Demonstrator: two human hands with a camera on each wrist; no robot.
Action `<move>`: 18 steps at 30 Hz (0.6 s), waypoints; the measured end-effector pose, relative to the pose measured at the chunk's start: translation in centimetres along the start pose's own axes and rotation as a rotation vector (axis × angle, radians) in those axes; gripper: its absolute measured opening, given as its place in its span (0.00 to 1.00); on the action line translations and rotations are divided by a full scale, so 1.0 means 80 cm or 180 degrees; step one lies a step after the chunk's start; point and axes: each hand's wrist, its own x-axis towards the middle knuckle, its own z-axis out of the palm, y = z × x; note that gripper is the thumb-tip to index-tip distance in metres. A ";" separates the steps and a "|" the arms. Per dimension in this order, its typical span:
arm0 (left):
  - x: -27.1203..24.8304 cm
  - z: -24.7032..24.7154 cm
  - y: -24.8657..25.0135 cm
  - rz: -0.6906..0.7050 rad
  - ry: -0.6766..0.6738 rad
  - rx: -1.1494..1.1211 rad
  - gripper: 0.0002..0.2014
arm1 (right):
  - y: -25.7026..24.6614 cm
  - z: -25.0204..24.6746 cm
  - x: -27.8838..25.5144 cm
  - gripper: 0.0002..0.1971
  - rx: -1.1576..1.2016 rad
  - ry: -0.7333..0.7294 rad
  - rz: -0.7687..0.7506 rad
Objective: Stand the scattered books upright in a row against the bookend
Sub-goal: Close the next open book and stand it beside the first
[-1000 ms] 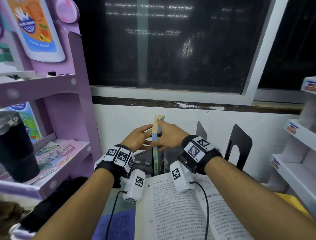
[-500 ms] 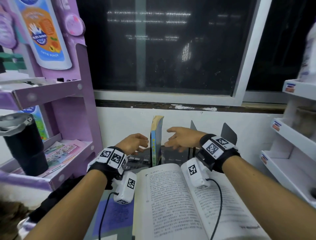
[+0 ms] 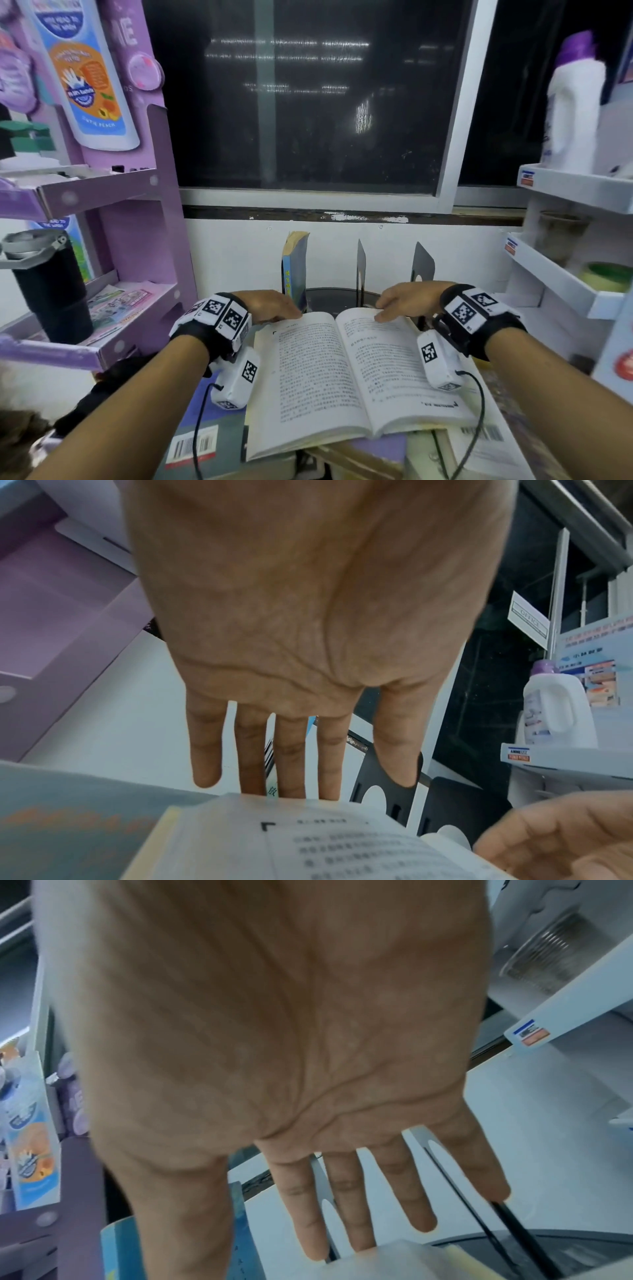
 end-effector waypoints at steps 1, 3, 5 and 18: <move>-0.001 0.001 0.001 -0.0048 -0.0030 0.0090 0.19 | 0.004 0.002 -0.003 0.26 0.0010 0.0022 0.0041; -0.006 0.004 0.005 -0.0101 -0.0076 0.0280 0.20 | 0.012 0.007 -0.004 0.26 0.0085 0.0013 0.0139; -0.008 0.006 0.008 -0.0138 -0.0150 0.0527 0.22 | 0.019 0.012 -0.004 0.28 0.0274 -0.0041 0.0254; 0.010 0.004 -0.008 0.0233 0.0270 0.0111 0.16 | 0.037 0.018 0.005 0.40 0.0539 0.0118 0.0336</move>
